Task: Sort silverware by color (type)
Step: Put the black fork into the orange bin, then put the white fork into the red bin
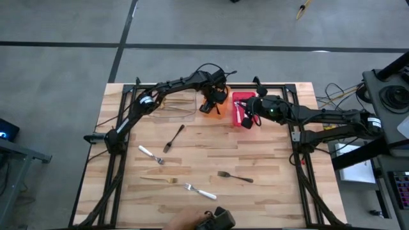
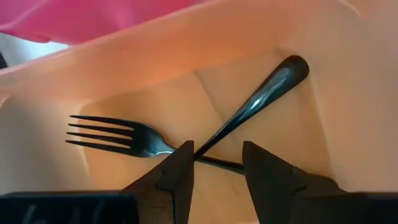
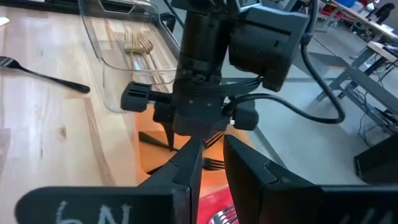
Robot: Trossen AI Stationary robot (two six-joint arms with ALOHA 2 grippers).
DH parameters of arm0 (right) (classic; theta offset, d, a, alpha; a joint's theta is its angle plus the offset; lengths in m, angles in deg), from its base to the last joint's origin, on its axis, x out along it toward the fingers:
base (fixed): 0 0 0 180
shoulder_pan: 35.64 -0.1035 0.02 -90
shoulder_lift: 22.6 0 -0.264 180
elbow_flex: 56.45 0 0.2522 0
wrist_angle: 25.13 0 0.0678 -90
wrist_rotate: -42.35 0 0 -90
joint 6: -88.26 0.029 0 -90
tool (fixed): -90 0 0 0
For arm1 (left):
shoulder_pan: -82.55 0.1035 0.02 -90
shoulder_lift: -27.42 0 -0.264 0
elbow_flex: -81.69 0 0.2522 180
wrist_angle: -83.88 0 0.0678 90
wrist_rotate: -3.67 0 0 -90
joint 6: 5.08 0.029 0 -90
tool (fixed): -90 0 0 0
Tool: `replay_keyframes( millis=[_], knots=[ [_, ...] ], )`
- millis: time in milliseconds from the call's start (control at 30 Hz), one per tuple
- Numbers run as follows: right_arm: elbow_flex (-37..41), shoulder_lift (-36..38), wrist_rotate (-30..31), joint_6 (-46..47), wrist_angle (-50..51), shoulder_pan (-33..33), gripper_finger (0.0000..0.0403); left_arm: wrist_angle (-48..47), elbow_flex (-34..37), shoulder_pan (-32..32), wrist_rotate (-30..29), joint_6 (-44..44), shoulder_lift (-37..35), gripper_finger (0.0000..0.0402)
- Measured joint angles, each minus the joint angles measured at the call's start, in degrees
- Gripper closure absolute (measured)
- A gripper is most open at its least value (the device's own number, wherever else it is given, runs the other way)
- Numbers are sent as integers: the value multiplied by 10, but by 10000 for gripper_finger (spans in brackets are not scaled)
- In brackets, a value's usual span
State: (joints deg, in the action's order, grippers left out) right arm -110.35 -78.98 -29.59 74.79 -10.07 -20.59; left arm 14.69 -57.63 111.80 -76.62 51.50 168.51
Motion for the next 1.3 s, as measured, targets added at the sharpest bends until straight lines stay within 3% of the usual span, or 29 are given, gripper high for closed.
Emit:
replay_keyframes(
  millis=[267, 467, 633, 833, 1033, 1133, 1300],
  knots=[
    [0, 0, 0, 0, -1, 0, 344, 4, -3, 0, 4, -1, 0, 284],
    [0, 0, 0, 12, -37, 0, 344, -35, -95, 4, 74, -65, -14, 291],
    [0, 1, -1, 83, -64, -1, 344, 4, -48, 23, 113, -106, -110, 313],
    [0, -1, -37, 215, -49, -3, 344, -26, -23, 36, 172, -210, -203, 326],
    [0, -1, -166, 271, -47, -29, 344, -25, 101, 35, 188, -279, -314, 326],
    [0, -1, -170, 283, -50, -57, 344, 1, 205, 26, 211, -291, -379, 326],
    [0, -1, -166, 315, -56, -91, 344, 133, 389, -4, 219, -338, -489, 326]
  ],
)
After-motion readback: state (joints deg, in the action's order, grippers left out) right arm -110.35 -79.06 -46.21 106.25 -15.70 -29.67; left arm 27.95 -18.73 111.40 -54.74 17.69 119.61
